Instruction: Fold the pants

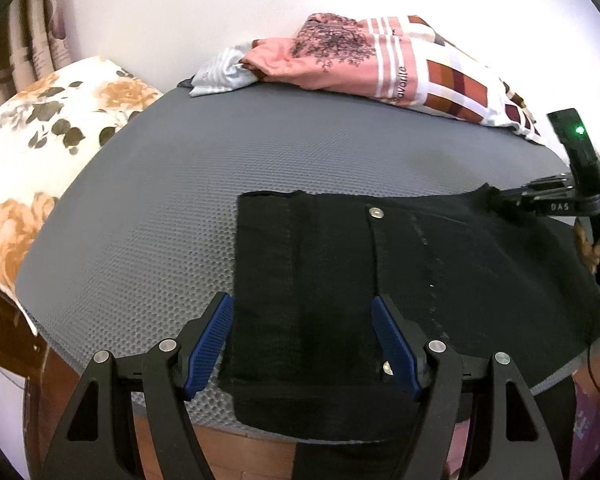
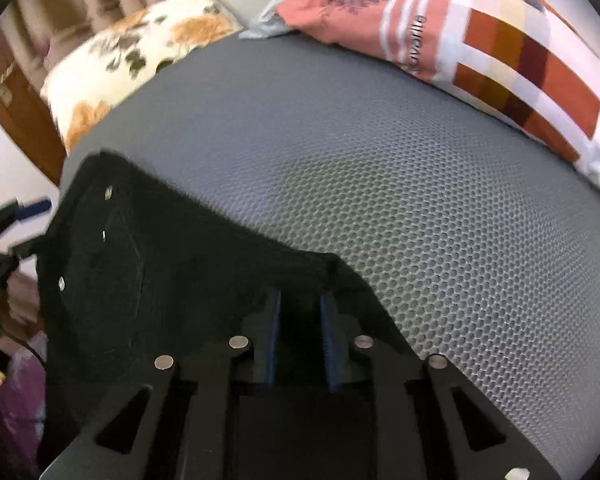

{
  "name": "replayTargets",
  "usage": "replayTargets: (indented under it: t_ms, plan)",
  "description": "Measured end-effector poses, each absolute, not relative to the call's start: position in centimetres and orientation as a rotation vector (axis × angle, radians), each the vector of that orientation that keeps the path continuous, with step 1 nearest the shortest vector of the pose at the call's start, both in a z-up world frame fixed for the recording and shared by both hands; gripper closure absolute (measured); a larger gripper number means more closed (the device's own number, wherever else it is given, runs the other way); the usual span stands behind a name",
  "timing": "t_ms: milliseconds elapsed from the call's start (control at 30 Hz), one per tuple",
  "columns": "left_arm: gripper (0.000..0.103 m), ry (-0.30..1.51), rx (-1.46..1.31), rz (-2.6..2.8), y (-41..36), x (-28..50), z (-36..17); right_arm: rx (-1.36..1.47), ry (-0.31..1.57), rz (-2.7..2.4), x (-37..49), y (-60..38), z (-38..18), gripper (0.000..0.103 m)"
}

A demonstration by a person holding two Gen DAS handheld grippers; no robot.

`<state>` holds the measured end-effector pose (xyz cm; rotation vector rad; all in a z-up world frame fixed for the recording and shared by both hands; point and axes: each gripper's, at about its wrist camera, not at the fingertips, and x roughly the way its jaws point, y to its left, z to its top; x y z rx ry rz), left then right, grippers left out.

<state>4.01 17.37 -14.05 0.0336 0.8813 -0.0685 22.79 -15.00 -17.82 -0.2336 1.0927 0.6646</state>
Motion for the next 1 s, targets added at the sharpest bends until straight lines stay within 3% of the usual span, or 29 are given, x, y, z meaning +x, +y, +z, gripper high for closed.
replayTargets:
  t_ms: [67, 400, 800, 833, 900, 1000]
  plan:
    - [0.031, 0.879, 0.042, -0.04, 17.9, 4.1, -14.0, -0.228, 1.041, 0.609, 23.1, -15.2, -17.5, 0.097]
    - [0.031, 0.856, -0.063, 0.108, 25.4, 2.7, -11.6, -0.087, 0.96, 0.496, 23.9, -16.2, -18.9, 0.099]
    - [0.034, 1.131, -0.261, -0.292, 23.4, 0.8, -14.9, -0.054, 0.942, 0.488, 23.9, -16.5, -19.1, 0.095]
    - [0.038, 1.128, -0.292, -0.301, 23.2, 0.9, -14.9, -0.06, 0.938, 0.485, 23.8, -16.4, -19.1, 0.095]
    - [0.086, 1.158, -0.323, -0.297, 22.9, 1.3, -15.3, -0.065, 0.934, 0.481, 23.8, -16.3, -19.1, 0.094]
    - [0.087, 1.189, -0.375, -0.275, 23.0, 1.9, -16.2, -0.06, 0.933, 0.478, 23.9, -16.4, -19.2, 0.094]
